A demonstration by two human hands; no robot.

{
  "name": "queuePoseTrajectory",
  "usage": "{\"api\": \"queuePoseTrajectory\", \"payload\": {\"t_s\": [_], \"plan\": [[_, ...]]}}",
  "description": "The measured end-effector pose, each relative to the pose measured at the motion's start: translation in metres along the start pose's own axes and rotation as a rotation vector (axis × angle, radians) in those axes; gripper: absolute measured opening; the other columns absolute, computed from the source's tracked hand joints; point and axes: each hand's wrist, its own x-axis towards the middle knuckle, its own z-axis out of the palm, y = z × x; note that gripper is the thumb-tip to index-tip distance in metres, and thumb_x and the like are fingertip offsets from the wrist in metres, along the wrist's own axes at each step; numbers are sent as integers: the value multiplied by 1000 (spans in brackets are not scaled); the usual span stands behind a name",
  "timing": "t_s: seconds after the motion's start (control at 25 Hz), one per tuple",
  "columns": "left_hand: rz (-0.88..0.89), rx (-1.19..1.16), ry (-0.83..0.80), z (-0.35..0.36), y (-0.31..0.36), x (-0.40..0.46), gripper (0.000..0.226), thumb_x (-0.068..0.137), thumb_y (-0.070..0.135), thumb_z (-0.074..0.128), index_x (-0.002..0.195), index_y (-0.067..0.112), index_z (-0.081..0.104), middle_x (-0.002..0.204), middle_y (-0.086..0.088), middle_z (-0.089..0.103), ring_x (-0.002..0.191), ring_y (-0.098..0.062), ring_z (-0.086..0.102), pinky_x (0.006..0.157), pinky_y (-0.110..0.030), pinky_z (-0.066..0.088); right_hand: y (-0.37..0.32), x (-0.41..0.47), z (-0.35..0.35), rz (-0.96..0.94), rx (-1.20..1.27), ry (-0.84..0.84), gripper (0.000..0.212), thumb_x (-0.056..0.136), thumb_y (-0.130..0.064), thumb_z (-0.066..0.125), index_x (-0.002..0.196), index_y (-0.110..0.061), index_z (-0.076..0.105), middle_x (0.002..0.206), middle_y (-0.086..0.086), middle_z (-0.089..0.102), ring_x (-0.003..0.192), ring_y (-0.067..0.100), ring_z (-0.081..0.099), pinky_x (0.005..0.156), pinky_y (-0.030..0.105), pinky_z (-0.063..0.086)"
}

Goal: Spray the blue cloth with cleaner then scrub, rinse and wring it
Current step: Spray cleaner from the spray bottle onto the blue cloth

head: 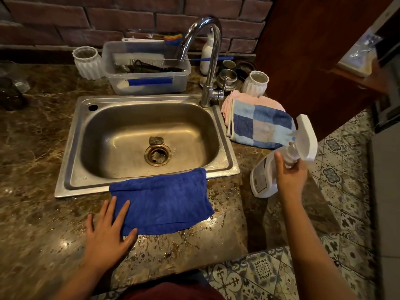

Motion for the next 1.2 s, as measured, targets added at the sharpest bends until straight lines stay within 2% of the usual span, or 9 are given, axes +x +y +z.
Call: {"api": "queuePoseTrajectory", "payload": {"t_s": [0.16,0.24,0.48,0.56,0.68,0.8,0.92,1.08,1.2], "plan": [[7,-9,-2,0,0,0,95,69,82,0,144,26,16,156,-4,7,143,-20,4,113,-53,0,-15,7,8,-13,120,-75,21,77,-18,71,91,-26,57,90,-13,59,78,-17,59,64,2,45],[6,-12,-4,1,-1,0,95,69,82,-1,145,26,15,156,-4,6,143,-20,3,112,-52,-1,-22,4,19,-66,133,-128,25,77,-13,71,96,-22,56,91,-15,58,81,-23,56,66,-2,44],[13,-10,-6,3,-5,1,93,70,81,-1,145,28,13,156,-3,4,143,-20,2,112,-54,1,-29,-10,35,-39,-5,-396,49,81,-42,57,124,-23,41,109,-9,50,102,8,49,73,12,42],[17,-12,-4,3,-6,1,91,70,81,0,145,29,12,156,-3,3,142,-19,1,112,-55,1,-33,-12,35,-184,-152,-494,46,85,-35,58,125,-28,36,112,-10,46,100,5,46,77,17,39],[15,-16,-5,5,-6,1,91,70,81,-1,145,30,7,156,-2,-1,142,-18,-3,112,-53,-2,-44,-19,44,-217,-28,-417,41,82,-11,63,117,-22,46,99,-17,53,85,1,58,72,20,52],[17,0,-12,5,-6,1,90,68,81,-4,144,33,0,155,-1,-8,141,-17,-10,112,-51,-5,-56,-28,59,-232,-123,-489,40,81,-6,62,119,-10,51,106,-6,60,99,16,60,90,36,50],[19,3,-9,6,-8,1,86,71,80,0,143,34,-1,155,-1,-7,141,-18,-10,112,-52,-4,-72,-50,72,-277,-177,-711,43,79,-20,68,118,-22,48,116,-1,55,104,12,56,89,21,46],[29,-4,8,10,-11,2,83,74,78,15,143,35,-1,155,-2,-6,141,-18,-9,112,-52,-4,-69,-97,89,72,-200,-1084,9,79,-37,65,84,-35,58,78,-2,66,56,3,62,54,16,51],[31,-11,32,11,-10,2,78,77,68,26,143,34,4,155,-3,-1,142,-18,-6,112,-53,-1,-42,-129,100,329,-277,-1148,18,78,-41,64,84,-24,63,88,15,72,50,11,61,68,34,52]]}}
